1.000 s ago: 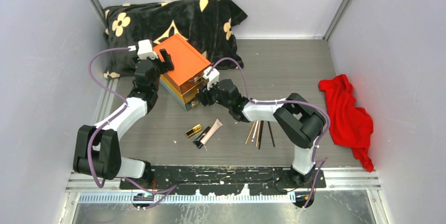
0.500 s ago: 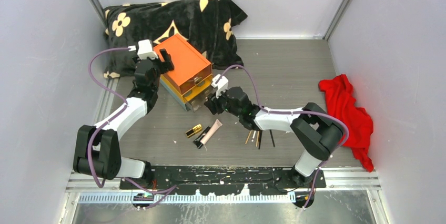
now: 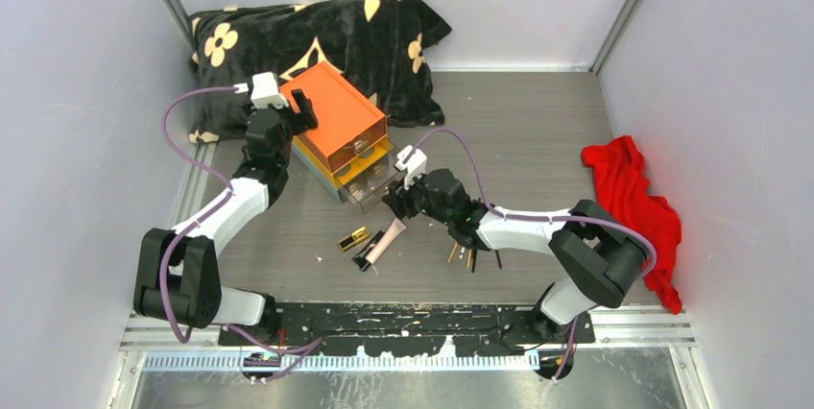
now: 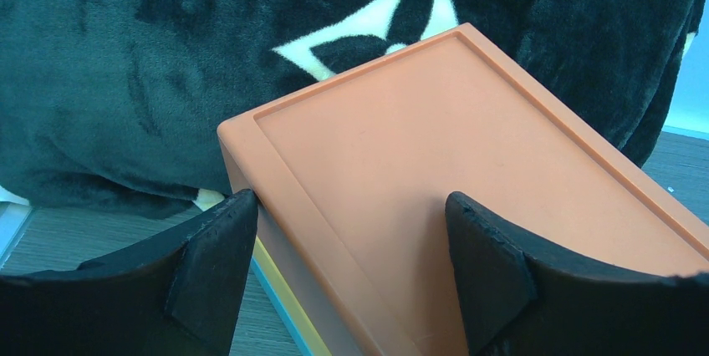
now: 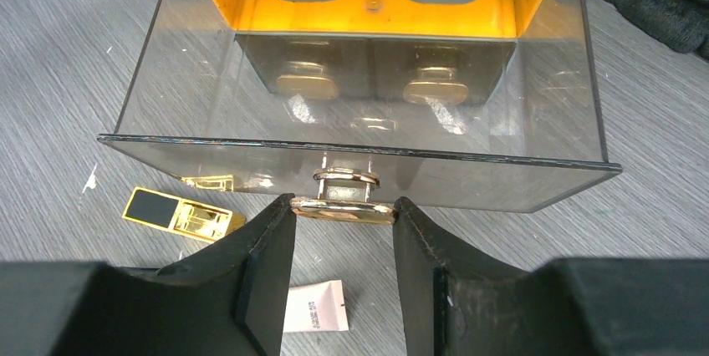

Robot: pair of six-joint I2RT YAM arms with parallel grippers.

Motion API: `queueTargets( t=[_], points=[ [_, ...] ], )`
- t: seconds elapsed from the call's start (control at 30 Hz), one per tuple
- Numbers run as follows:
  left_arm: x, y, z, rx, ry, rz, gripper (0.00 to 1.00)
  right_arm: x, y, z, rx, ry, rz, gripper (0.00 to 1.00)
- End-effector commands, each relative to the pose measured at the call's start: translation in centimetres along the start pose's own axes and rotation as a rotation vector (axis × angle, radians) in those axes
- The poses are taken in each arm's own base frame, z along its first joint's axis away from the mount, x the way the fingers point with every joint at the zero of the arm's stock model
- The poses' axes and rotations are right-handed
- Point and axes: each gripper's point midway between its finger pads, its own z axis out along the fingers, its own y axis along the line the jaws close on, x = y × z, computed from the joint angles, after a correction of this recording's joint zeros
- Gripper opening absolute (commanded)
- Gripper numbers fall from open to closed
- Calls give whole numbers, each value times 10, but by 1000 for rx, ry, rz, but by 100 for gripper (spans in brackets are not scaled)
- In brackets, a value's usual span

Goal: Organize the makeup
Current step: Open the drawer in the storage box.

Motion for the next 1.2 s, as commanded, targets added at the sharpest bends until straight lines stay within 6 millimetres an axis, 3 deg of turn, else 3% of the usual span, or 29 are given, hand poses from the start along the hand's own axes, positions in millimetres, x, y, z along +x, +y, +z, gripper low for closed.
queueTargets(
  t=[0.0, 0.43, 0.7, 1.0, 1.13, 1.17],
  points=[
    [127, 2, -34, 77, 433, 137, 79, -22, -17, -8, 89, -61, -17, 29],
    [128, 2, -34, 77, 435, 138, 79, -32, -19, -9, 104, -43, -41, 63],
    [128, 1, -34, 79, 435, 138, 79, -43, -16, -7, 93, -57, -49, 72],
    [128, 2, -34, 79, 435, 138, 79, -60, -15, -23, 92, -85, -53, 80],
    [128, 1, -34, 79, 435, 138, 79, -70, -16, -31, 99, -101, -58, 99],
    [128, 1, -34, 80, 435, 138, 79, -72, -17, -33, 107, -105, -62, 100]
  ],
)
